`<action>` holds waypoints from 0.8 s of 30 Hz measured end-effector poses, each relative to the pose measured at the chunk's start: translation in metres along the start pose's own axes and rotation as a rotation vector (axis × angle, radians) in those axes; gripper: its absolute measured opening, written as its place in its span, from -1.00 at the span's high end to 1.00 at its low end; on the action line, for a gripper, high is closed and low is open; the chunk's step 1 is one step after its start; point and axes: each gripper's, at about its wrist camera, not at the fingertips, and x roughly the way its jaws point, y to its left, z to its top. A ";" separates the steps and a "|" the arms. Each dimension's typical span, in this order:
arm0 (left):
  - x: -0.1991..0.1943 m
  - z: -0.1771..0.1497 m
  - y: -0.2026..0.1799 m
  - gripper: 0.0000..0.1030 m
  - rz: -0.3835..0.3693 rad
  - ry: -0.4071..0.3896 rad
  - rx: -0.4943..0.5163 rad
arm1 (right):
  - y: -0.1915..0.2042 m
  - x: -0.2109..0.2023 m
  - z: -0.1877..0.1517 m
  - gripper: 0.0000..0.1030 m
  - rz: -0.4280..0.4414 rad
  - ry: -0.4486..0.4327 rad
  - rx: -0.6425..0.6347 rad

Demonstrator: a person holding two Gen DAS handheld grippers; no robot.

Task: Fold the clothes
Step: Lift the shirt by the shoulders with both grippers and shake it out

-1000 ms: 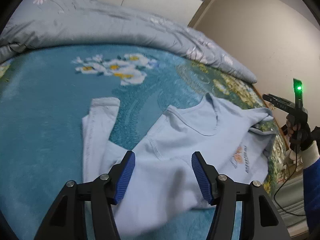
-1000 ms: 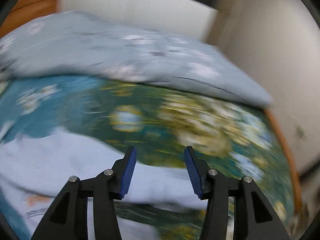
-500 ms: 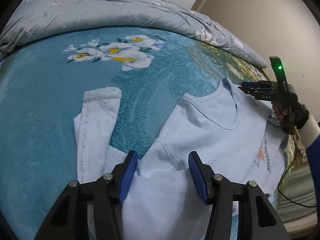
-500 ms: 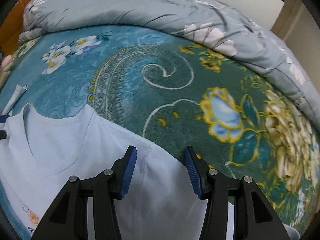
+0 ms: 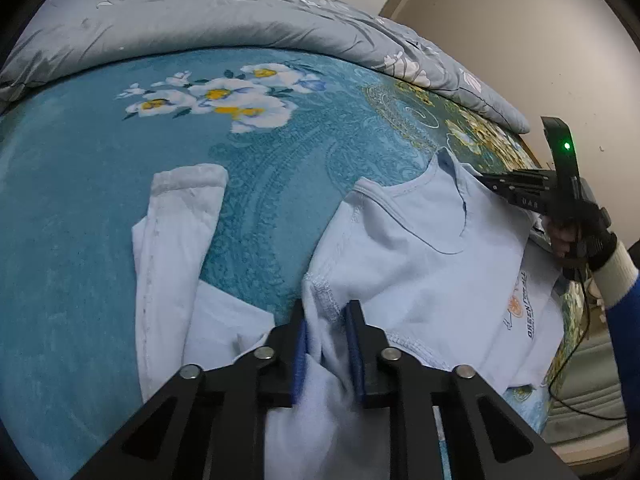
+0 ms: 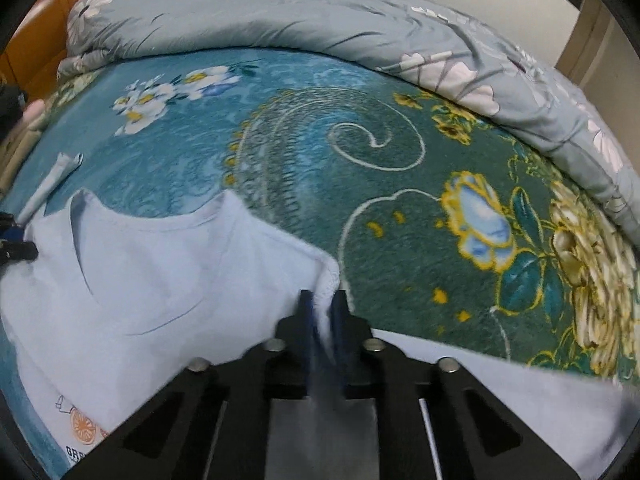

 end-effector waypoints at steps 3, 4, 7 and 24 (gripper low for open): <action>-0.008 -0.002 -0.007 0.82 0.033 -0.034 0.021 | 0.010 -0.011 -0.002 0.90 -0.024 -0.027 0.004; -0.013 -0.001 -0.009 0.83 0.042 -0.048 0.029 | 0.010 -0.018 -0.002 0.90 -0.034 -0.048 0.012; -0.034 0.006 -0.021 0.85 0.082 -0.116 0.065 | 0.004 -0.046 0.000 0.90 -0.068 -0.139 0.072; -0.258 0.061 -0.136 0.86 0.333 -0.644 0.305 | 0.007 -0.337 0.011 0.90 -0.245 -0.819 0.268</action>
